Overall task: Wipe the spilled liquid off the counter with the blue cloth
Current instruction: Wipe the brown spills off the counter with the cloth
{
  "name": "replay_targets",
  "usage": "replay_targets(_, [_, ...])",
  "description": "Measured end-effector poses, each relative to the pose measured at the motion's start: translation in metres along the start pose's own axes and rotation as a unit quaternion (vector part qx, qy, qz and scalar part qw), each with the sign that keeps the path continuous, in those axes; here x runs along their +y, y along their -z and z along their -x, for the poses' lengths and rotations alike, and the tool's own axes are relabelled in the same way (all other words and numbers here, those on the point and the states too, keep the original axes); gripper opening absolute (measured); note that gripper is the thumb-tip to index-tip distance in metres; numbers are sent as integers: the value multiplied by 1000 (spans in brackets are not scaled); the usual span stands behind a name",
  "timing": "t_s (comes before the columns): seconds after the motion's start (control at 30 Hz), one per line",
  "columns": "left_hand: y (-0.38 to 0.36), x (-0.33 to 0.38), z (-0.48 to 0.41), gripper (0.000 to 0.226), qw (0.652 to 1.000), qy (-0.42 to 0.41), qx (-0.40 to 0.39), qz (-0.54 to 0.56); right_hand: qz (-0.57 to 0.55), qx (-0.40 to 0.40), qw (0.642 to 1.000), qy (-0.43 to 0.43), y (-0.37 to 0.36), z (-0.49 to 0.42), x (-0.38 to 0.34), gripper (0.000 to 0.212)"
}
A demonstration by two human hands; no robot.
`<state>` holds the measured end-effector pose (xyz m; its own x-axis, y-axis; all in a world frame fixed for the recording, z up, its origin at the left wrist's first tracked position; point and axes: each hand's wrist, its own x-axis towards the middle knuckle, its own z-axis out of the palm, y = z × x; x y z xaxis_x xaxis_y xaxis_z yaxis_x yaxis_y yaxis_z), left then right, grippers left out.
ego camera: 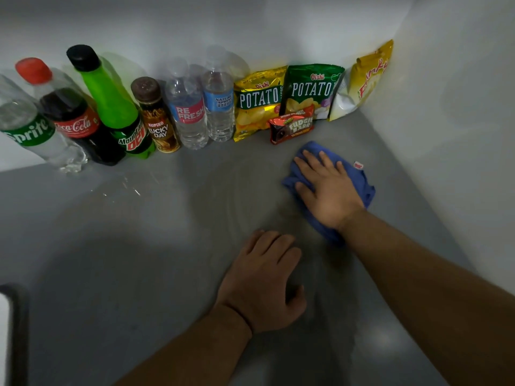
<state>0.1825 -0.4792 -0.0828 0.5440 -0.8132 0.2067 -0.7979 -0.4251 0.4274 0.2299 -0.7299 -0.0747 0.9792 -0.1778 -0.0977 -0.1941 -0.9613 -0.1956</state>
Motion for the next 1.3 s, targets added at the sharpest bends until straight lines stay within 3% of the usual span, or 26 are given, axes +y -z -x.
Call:
replay_targets(0.1, [0,0,0,41,999,-19,30,8,-7,-11,998,66,-8,17,-22,60])
replay_targets(0.23, [3,0,1,31,998,-12,61,10,7,-44,987,154,0,61,9,59])
replay_targets(0.37, [4,1,2,28,997,-5,70,9,8,-16,996,84,10,66,34,61])
replay_targets(0.5, [6,3,1,28,997,7,70,8,4,-7,1000,-8,-2,54,-2,58])
replay_targets(0.7, [9,3,2,15,992,26,108,57,14,-50,993,108,-10,132,-1,61])
replay_targets(0.83, [13,2,2,14,990,38,100,87,-9,-19,999,41,-2,143,23,60])
replay_targets(0.97, [21,4,3,17,989,54,82,109,-17,11,998,-52,-16,127,-15,63])
replay_targets(1.17, [51,8,14,28,979,80,71,175,-14,-6,1000,-5,-36,175,-63,62])
replay_targets(1.3, [73,6,48,20,976,84,98,173,-19,-29,999,19,-43,209,-100,61])
